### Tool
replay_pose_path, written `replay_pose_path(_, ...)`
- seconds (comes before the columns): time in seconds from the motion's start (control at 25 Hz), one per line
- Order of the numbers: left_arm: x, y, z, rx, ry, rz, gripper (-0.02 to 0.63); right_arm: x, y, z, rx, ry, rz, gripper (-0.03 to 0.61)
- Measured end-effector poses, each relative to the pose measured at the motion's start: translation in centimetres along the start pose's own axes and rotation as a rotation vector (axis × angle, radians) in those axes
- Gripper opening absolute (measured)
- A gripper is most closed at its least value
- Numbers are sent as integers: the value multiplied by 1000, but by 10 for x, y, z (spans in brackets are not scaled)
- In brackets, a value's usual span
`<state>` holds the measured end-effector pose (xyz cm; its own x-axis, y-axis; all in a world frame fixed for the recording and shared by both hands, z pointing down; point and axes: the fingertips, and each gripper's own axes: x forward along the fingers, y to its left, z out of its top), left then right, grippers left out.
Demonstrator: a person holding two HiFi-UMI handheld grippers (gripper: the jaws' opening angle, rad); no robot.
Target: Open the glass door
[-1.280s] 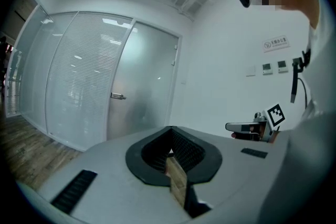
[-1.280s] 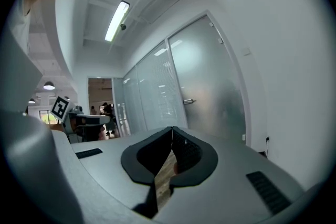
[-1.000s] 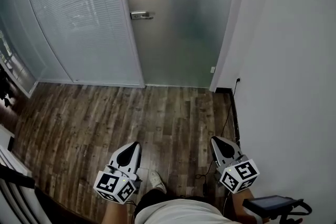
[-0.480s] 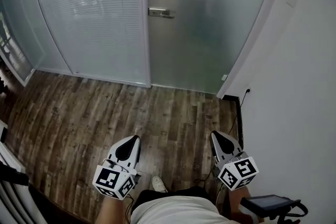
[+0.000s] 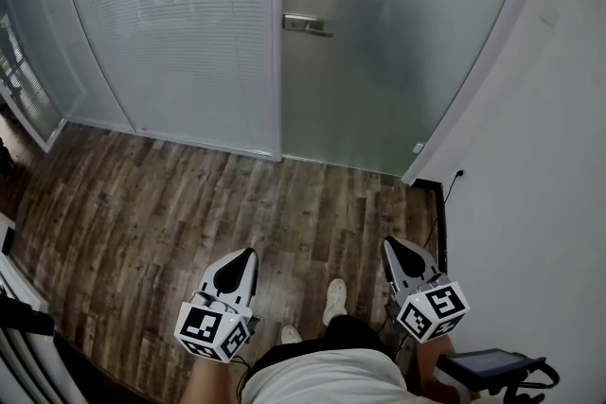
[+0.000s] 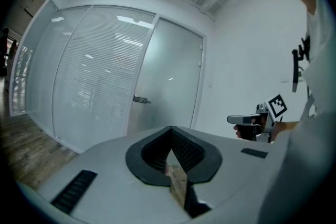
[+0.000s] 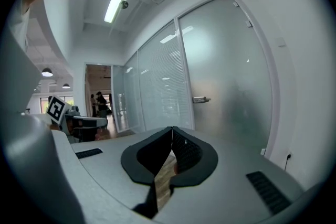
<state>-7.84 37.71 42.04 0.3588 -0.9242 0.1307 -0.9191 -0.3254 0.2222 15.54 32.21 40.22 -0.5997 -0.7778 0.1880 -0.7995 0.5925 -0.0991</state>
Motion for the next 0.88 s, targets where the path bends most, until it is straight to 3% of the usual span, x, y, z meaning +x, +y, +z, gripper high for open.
replay_pose_path(0.28,63,16,21,16,-17,4,-6,58,-38,16,10,-33,30,2)
replay_pose_path(0.88,264,-1,72,91,-18,-5,-6,165,-207,58,52,-71,64,2)
